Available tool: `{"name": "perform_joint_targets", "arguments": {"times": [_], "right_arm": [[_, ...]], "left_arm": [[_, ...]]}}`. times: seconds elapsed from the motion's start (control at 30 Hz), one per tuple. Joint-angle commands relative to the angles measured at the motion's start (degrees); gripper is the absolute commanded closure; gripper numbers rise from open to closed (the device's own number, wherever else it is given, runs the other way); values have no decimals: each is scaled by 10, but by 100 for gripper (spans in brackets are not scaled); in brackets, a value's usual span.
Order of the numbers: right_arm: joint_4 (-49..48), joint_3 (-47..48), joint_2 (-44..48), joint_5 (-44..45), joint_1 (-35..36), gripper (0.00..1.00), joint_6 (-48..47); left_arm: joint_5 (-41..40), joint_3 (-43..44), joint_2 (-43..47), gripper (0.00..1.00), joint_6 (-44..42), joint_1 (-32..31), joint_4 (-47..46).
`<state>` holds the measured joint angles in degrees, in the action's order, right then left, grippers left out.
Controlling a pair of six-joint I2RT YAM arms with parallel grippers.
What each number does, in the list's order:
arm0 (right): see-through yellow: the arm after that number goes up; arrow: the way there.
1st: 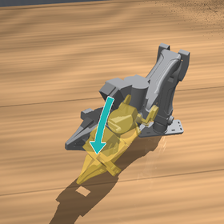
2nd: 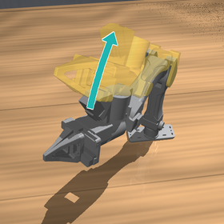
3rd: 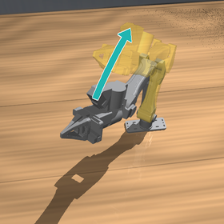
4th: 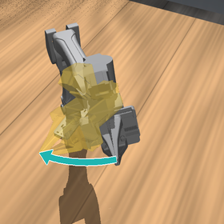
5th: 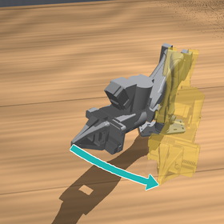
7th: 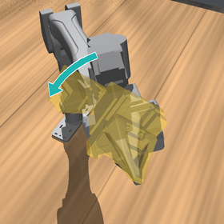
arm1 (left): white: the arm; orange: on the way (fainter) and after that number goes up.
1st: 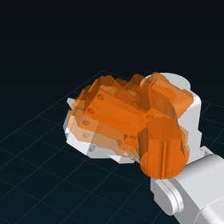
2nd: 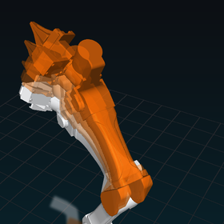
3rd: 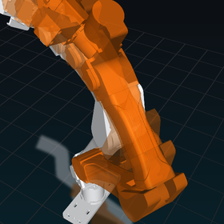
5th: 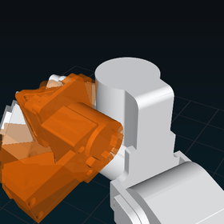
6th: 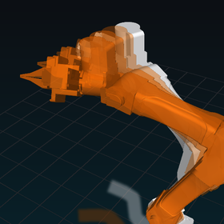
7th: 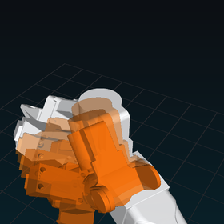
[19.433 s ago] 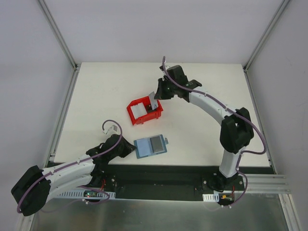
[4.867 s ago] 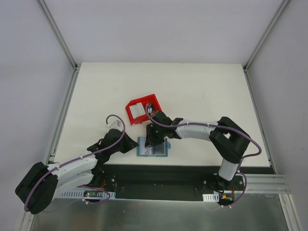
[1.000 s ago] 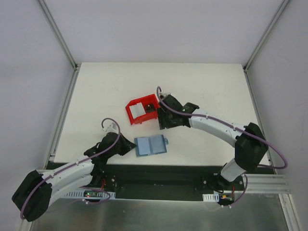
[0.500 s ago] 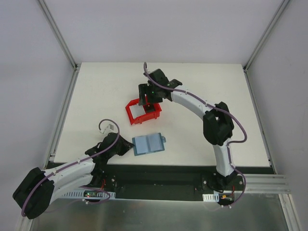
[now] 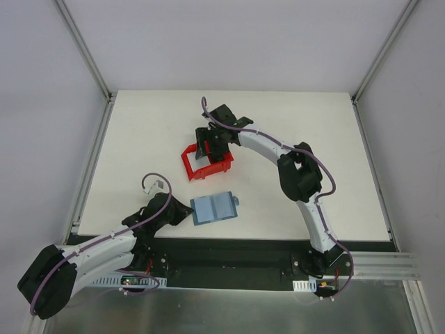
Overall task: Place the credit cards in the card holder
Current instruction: Pick up the credit card from the storage box.
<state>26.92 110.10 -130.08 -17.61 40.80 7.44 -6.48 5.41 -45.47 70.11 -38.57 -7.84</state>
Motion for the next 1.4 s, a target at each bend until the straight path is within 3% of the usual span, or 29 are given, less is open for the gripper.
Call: {"name": "perform_joint_targets", "arguments": {"times": [0.0, 0.3, 0.53, 0.93, 1.2, 1.27, 1.37], "right_arm": [[2, 39, -14, -30, 1, 26, 2], [10, 49, -17, -58, 1, 28, 0], [-1, 37, 9, -47, 0, 42, 4], [-5, 16, 43, -35, -6, 56, 5], [1, 7, 48, -20, -8, 77, 3], [1, 6, 51, -16, -7, 87, -1], [2, 8, 58, -2, -8, 89, -8]], "left_arm": [[-5, 1, -7, 100, -3, 2, 5], [5, 2, -17, 100, -7, 2, -7], [9, 2, -21, 100, -9, 3, -10], [11, 3, -23, 100, -9, 3, -16], [16, 4, -28, 100, -11, 3, -17], [16, 3, -27, 100, -10, 3, -17], [16, 1, -25, 100, -8, 3, -17]]}}
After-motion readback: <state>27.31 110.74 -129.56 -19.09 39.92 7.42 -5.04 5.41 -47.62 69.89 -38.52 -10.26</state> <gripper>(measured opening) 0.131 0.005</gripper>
